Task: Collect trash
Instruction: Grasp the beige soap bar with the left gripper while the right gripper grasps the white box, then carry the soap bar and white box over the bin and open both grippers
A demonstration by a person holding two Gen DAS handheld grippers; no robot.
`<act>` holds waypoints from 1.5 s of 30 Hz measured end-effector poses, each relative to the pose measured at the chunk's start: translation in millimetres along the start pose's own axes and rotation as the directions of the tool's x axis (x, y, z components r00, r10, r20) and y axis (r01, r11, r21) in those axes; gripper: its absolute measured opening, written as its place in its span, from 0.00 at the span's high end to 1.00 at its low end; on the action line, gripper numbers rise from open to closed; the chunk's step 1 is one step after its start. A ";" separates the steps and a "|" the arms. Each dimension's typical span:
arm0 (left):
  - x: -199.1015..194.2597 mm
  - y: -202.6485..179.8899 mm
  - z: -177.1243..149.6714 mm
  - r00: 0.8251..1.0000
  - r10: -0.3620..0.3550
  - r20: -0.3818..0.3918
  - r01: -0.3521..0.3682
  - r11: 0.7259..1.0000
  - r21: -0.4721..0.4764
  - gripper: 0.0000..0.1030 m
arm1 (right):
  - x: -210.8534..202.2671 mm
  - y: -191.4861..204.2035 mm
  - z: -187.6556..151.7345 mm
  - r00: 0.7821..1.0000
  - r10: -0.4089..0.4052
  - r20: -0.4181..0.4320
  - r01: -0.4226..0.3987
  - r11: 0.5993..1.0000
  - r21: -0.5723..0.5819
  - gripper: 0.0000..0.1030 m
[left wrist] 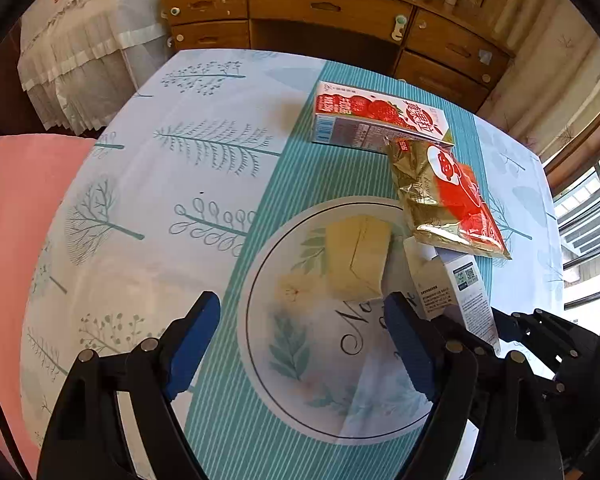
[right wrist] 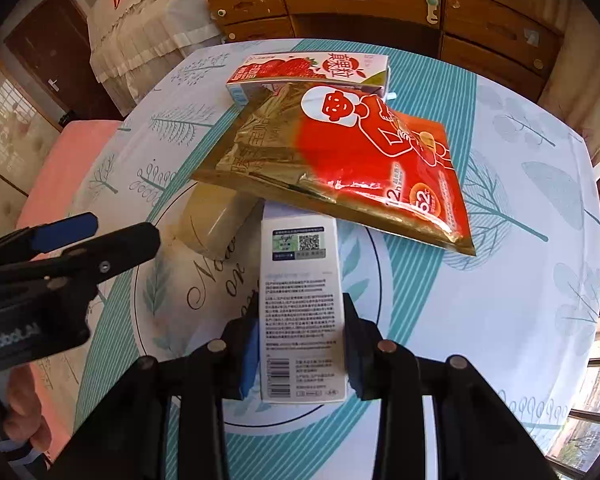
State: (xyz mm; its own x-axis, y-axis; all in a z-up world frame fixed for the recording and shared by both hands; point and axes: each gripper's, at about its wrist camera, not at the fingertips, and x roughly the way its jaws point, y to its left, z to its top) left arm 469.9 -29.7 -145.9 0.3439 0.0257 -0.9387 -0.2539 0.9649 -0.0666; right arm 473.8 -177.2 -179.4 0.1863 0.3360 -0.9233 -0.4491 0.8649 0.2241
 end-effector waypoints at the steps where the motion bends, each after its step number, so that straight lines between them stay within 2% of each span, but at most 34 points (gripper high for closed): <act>1: 3.7 -4.2 3.0 1.000 -0.006 -0.008 0.006 1.000 0.002 0.20 | -1.8 -4.2 -0.1 1.000 0.005 0.001 -0.005 1.000 0.004 0.66; 9: 31.6 -25.5 24.3 0.999 -0.022 -0.041 0.021 1.000 -0.009 0.21 | -9.3 -19.1 -0.5 1.000 0.017 0.020 -0.017 1.000 0.006 0.66; 11: 38.0 -29.1 28.4 0.999 -0.015 -0.044 0.015 1.000 0.002 0.36 | -9.1 -19.1 -1.5 1.000 0.021 0.021 -0.022 1.000 0.006 0.66; 12: 42.5 -30.7 30.2 0.998 -0.017 -0.054 0.018 1.000 0.005 0.40 | -9.0 -18.6 -2.3 0.999 0.026 0.019 -0.026 1.000 0.005 0.66; 14: 49.5 -31.6 31.6 0.997 -0.024 -0.074 0.024 1.000 0.002 0.57 | -9.5 -16.5 -4.8 0.999 0.028 0.015 -0.028 1.000 -0.002 0.66; 15: 52.2 -30.8 30.9 0.996 -0.031 -0.082 0.030 1.000 -0.003 0.59 | -10.0 -15.5 -5.6 0.999 0.029 0.015 -0.029 1.000 -0.007 0.66; 23: 41.8 -14.1 14.9 0.999 -0.022 -0.027 0.021 0.999 -0.043 0.60 | -14.4 -0.2 -11.3 0.999 0.040 0.004 -0.040 0.998 -0.045 0.66; 32: -12.4 29.8 -33.8 0.998 -0.048 0.032 0.051 0.993 -0.104 0.60 | -29.2 41.0 -40.9 0.996 0.083 -0.036 -0.086 0.994 -0.074 0.66; 39: -65.2 50.8 -89.1 0.996 -0.030 0.082 0.033 0.999 -0.031 0.60 | -41.9 86.1 -81.8 0.992 0.108 -0.063 -0.113 0.991 -0.067 0.66; 45: -103.5 77.5 -138.8 0.991 -0.072 0.111 0.071 0.997 0.013 0.60 | -58.1 120.0 -118.4 0.994 0.089 -0.055 -0.090 0.996 -0.015 0.66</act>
State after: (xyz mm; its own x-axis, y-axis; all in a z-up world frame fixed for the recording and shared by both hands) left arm 289.2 6.1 -100.9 0.4592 -0.0153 -0.8882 -0.2171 0.9676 -0.1290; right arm 305.6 -137.1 -135.8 0.0967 0.3908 -0.9154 -0.4773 0.8252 0.3020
